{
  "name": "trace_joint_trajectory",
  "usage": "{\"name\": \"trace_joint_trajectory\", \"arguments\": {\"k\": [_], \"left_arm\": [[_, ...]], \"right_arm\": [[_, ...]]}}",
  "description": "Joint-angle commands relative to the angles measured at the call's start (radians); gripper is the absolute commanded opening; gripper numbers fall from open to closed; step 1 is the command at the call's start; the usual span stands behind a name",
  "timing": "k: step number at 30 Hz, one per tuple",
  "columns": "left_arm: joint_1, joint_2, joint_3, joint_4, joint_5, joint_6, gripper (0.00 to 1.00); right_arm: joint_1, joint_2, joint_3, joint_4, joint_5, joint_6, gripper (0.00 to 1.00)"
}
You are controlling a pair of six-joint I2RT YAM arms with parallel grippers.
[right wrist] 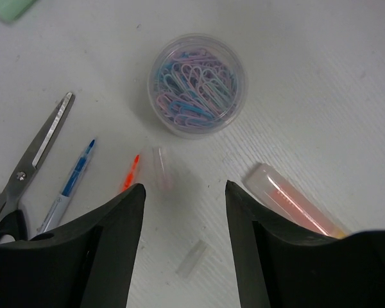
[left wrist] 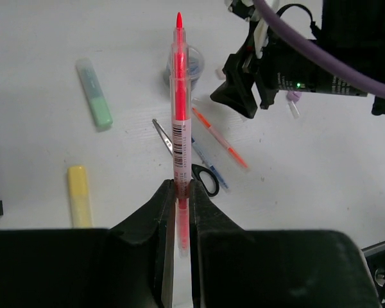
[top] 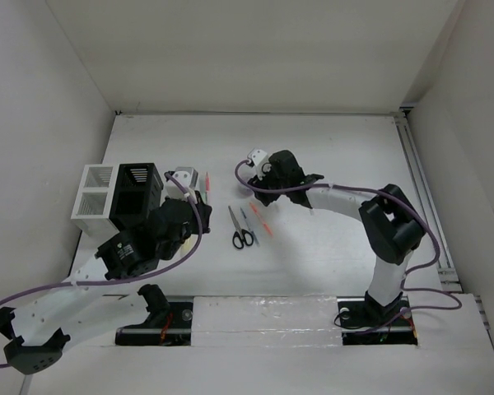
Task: Sort the stationery into containers
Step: Close the pen cap on the pen.
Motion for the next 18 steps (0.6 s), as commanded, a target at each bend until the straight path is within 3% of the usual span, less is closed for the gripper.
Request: {"name": "trace_joint_trajectory", "arguments": {"k": [1,18], "left_arm": [[0.001,-0.012,0.0,0.045,0.004,0.025,0.0],[0.001,-0.048,-0.009,0.063,0.041,0.043,0.0]], "right_arm": [[0.024,0.013,0.049,0.053,-0.014,-0.001,0.59],[0.033,0.09,0.069,0.053,0.006,-0.01,0.55]]}}
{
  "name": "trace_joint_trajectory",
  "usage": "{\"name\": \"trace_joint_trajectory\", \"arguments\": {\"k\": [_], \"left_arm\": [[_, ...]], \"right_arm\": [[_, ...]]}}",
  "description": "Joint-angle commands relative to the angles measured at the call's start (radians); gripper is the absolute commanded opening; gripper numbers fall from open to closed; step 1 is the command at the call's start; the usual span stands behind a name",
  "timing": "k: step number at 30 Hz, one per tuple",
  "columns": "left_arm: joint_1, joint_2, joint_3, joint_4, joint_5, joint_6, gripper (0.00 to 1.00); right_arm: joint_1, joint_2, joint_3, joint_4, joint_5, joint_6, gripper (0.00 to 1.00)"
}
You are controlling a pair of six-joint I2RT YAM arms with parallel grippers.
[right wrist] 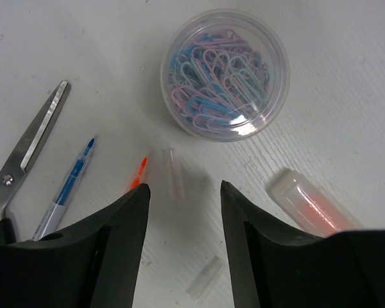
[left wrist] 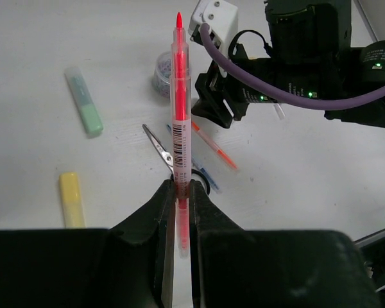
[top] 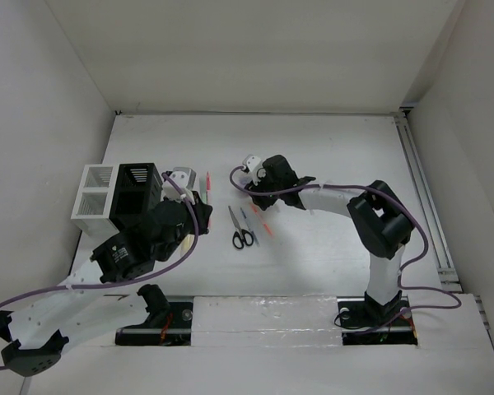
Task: Sort the stationery into containers
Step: Close the pen cap on the pen.
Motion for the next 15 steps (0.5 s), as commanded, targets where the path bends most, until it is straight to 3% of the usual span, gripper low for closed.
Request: {"name": "trace_joint_trajectory", "arguments": {"k": [1,15], "left_arm": [[0.001,-0.01,-0.009,0.037,0.023,0.022,0.0],[0.001,-0.03,-0.019,0.047,0.032,0.022,0.0]], "right_arm": [[0.011,0.018,0.058,0.053,0.003,-0.009,0.54],[0.011,0.058,0.078,0.034,0.012,-0.018,0.49]]}}
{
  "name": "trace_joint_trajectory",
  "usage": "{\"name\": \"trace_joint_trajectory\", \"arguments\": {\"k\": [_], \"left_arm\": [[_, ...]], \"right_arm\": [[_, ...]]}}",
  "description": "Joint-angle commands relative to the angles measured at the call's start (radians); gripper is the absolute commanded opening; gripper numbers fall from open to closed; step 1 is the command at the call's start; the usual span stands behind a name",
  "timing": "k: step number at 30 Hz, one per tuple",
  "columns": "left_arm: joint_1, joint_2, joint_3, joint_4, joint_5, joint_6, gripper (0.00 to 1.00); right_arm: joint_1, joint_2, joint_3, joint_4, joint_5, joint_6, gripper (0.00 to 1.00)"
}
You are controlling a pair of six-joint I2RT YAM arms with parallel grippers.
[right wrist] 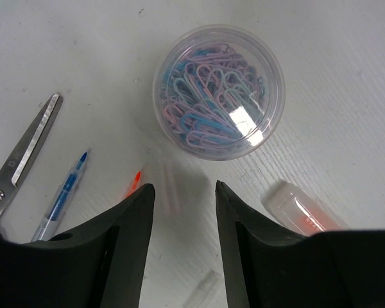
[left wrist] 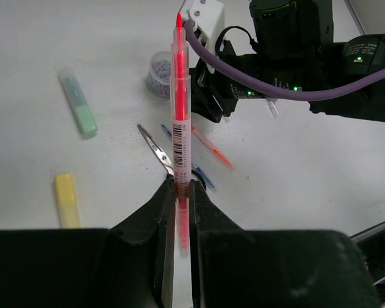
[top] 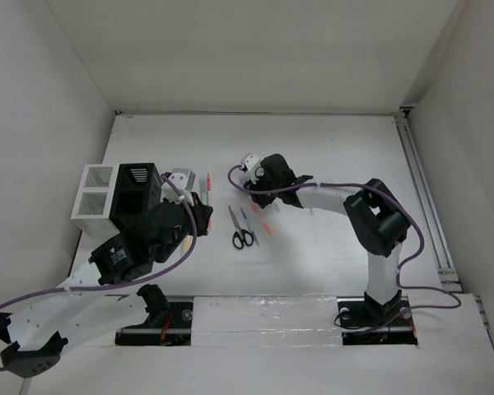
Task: Sort the stationery into containers
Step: Close the pen cap on the pen.
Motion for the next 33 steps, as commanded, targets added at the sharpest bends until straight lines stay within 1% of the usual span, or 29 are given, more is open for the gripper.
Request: {"name": "trace_joint_trajectory", "arguments": {"k": [1,7,16,19,23,26,28,31,33], "left_arm": [[0.001,-0.011,-0.005,0.036,0.007,0.014,0.0],[0.001,-0.002,-0.005,0.036,0.007,0.014,0.0],[0.001,-0.002,-0.005,0.036,0.007,0.014,0.0],[0.001,-0.011,-0.005,0.036,0.007,0.014,0.0],[0.001,-0.02,-0.005,0.036,0.007,0.014,0.0],[0.001,-0.02,-0.005,0.036,0.007,0.014,0.0],[0.001,-0.02,-0.005,0.036,0.007,0.014,0.0],[0.001,-0.02,-0.005,0.036,0.007,0.014,0.0],[0.001,-0.02,-0.005,0.036,-0.002,0.014,0.0]], "right_arm": [[0.011,0.02,0.043,0.035,0.005,-0.014,0.49],[0.011,0.038,0.043,0.025,-0.005,-0.014,0.49],[0.02,0.048,0.034,0.025,-0.005,-0.014,0.44],[0.02,0.057,0.034,0.025,-0.005,-0.014,0.4],[0.02,0.057,0.034,0.015,-0.005,-0.014,0.37],[0.02,0.068,0.043,0.005,-0.005,-0.014,0.32],[0.02,0.077,0.043,-0.004,-0.005,-0.014,0.32],[0.02,0.077,0.043,-0.013,-0.005,-0.014,0.27],[0.02,0.086,0.043,-0.013,-0.005,-0.014,0.25]]}}
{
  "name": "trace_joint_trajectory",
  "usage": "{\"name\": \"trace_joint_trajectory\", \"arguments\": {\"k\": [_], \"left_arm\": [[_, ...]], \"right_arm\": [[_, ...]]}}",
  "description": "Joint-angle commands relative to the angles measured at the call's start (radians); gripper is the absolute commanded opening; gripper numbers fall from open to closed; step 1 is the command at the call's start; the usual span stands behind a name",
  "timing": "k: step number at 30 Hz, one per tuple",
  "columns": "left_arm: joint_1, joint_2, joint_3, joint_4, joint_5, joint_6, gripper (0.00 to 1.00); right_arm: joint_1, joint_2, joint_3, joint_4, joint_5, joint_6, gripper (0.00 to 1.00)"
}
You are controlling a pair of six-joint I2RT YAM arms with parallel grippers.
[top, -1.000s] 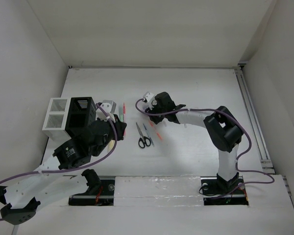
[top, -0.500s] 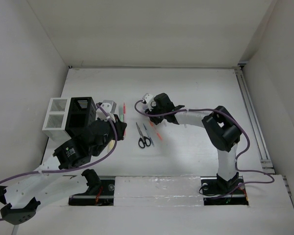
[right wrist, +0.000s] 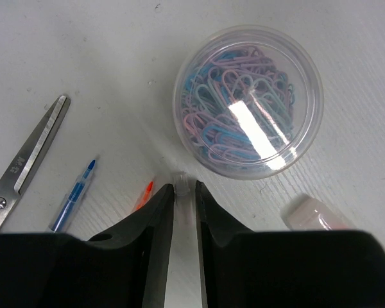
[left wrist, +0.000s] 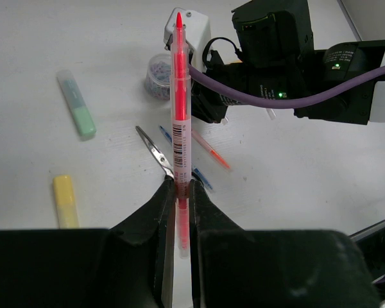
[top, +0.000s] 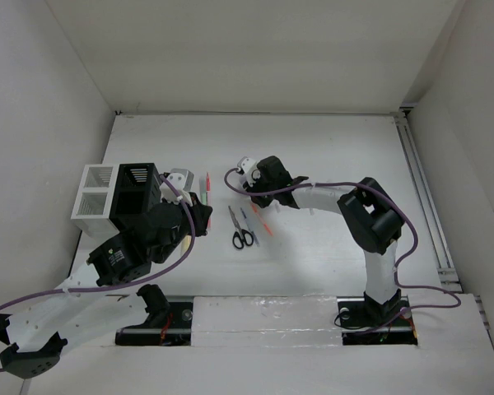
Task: Sort the stationery into containers
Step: Close the pen cap on the pen.
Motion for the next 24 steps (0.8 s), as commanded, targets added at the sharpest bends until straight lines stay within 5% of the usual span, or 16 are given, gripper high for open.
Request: {"name": "trace_joint_trajectory", "arguments": {"k": [1,9,12,24], "left_arm": [[0.001,-0.009,-0.005,0.033,-0.006,0.014,0.0],[0.001,-0.009,-0.005,0.033,-0.006,0.014,0.0],[0.001,-0.009,-0.005,0.033,-0.006,0.014,0.0],[0.001,0.012,-0.005,0.033,0.004,0.014,0.0]], "right_arm": [[0.007,0.034,0.017,-0.022,0.005,-0.01,0.25],[0.007,0.034,0.007,-0.031,0.016,0.009,0.15],[0.007,0.034,-0.003,-0.031,0.016,0.019,0.0],[-0.002,-0.248,-0.124,-0.022,0.192,0.176,0.0]]}}
